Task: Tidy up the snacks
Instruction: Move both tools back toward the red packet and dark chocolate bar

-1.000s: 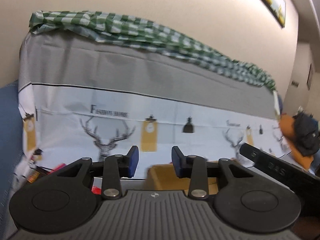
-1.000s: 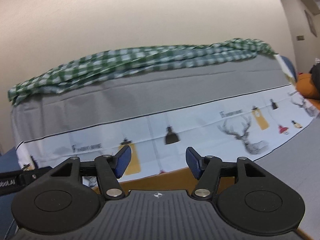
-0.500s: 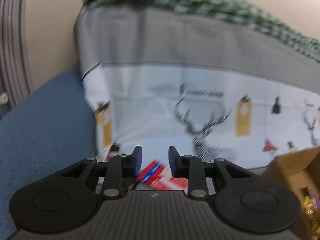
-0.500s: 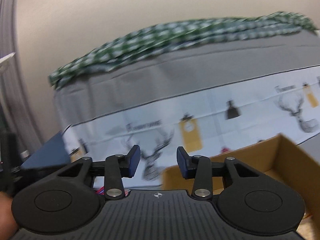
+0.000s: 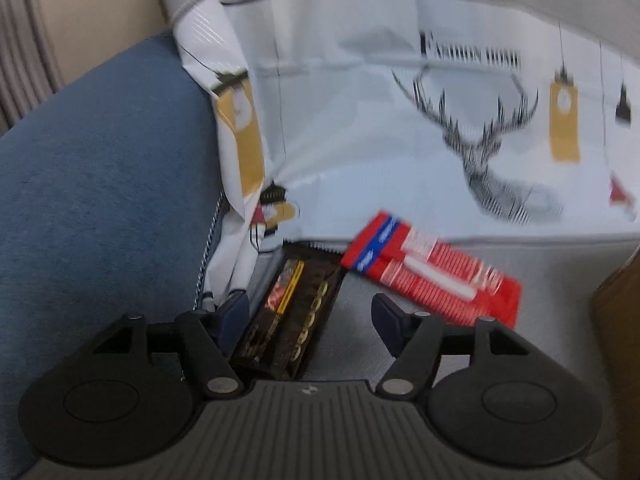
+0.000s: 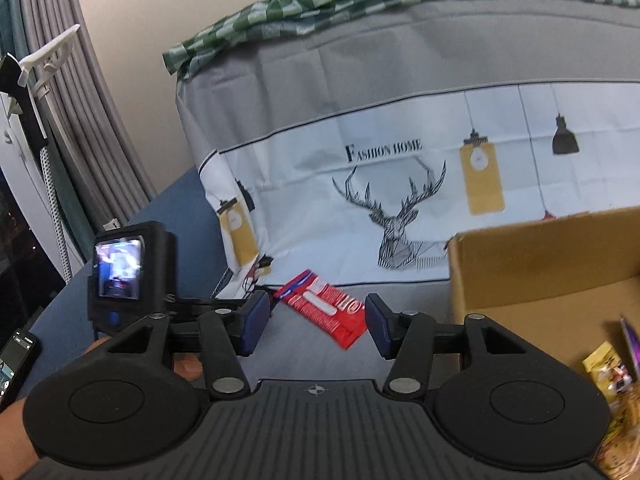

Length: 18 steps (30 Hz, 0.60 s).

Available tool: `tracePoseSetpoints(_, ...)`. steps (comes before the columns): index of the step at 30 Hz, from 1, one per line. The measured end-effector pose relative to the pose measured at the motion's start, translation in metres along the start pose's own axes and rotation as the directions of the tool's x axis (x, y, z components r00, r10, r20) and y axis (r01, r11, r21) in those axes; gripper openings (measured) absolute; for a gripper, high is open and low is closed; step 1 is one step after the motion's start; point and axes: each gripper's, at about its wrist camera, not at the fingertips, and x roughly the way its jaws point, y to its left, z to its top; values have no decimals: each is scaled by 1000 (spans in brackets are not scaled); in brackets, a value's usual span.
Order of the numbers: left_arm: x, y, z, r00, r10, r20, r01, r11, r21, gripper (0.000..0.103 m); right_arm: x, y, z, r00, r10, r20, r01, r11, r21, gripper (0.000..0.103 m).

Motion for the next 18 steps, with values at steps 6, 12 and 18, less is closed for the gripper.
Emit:
tracePoseSetpoints(6,20,2,-9,997,18,-76,-19,1000,-9,72,8,7,-5,1000,10,-24,-10,1000,-3,58)
tracePoseSetpoints(12,11,27,-3,993,-25,-112,5,985,-173,23,12,11,-8,999,9,-40,-10,1000,-17,59)
tracePoseSetpoints(18,5,38,0,977,-123,-173,58,938,-342,0,12,13,-12,998,-1,-55,-1,999,-46,60)
